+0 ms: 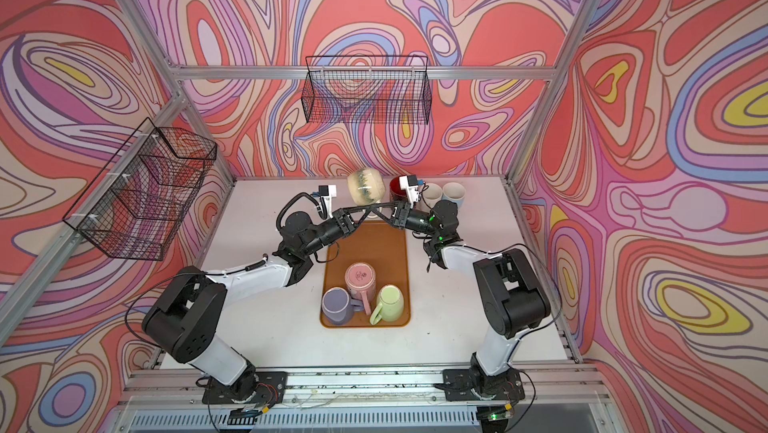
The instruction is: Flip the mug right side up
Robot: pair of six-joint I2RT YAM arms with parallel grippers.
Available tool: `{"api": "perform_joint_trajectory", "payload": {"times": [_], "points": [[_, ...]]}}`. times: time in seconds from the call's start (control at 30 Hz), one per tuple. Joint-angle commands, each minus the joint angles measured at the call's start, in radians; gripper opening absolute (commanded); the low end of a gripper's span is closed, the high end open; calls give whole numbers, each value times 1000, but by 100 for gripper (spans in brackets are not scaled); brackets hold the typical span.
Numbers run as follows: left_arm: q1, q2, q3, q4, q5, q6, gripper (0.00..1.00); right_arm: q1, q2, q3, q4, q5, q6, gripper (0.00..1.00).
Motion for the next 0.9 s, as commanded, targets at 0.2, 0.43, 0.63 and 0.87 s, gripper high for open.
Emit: {"api": "perform_joint_trajectory", "payload": {"times": [0.2, 0.43, 0.63, 0.87], "points": [[-4, -51, -45, 48, -10, 75, 0, 9, -32, 21, -26, -29, -49, 20], [-5, -51, -57, 60, -13, 74, 0, 10, -71, 31, -182, -14, -149, 23], [-3, -56, -69, 66, -17, 74, 0, 9, -77, 41, -231, -8, -180, 27], [3, -66, -92, 74, -22, 70, 0, 9, -76, 55, -300, -3, -223, 30]]}}
